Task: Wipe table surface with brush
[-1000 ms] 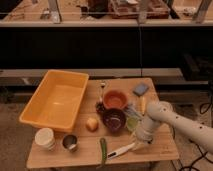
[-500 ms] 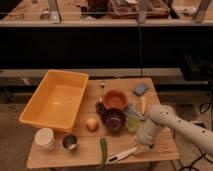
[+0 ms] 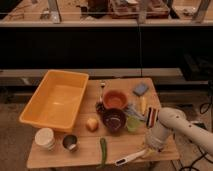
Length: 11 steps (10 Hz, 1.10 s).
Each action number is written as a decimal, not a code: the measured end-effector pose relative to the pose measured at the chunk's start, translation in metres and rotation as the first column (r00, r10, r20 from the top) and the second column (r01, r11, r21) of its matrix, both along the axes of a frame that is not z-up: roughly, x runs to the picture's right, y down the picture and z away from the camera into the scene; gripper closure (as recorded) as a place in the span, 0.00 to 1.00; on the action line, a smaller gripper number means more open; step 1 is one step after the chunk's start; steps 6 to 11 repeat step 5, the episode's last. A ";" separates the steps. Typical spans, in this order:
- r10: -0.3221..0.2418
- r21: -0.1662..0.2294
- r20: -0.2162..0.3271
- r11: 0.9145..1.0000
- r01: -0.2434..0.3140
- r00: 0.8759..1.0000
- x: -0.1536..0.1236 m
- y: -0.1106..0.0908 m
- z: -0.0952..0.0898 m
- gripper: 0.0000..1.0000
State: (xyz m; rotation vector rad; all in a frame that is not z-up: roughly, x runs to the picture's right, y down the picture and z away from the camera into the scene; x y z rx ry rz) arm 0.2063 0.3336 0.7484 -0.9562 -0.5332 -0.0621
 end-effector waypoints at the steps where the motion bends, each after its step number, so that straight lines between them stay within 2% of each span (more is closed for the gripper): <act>1: 0.003 0.007 -0.014 1.000 -0.003 1.000 0.010 0.000 -0.002 1.00; 11: 0.002 0.007 -0.014 1.000 -0.002 1.000 0.010 0.000 -0.002 1.00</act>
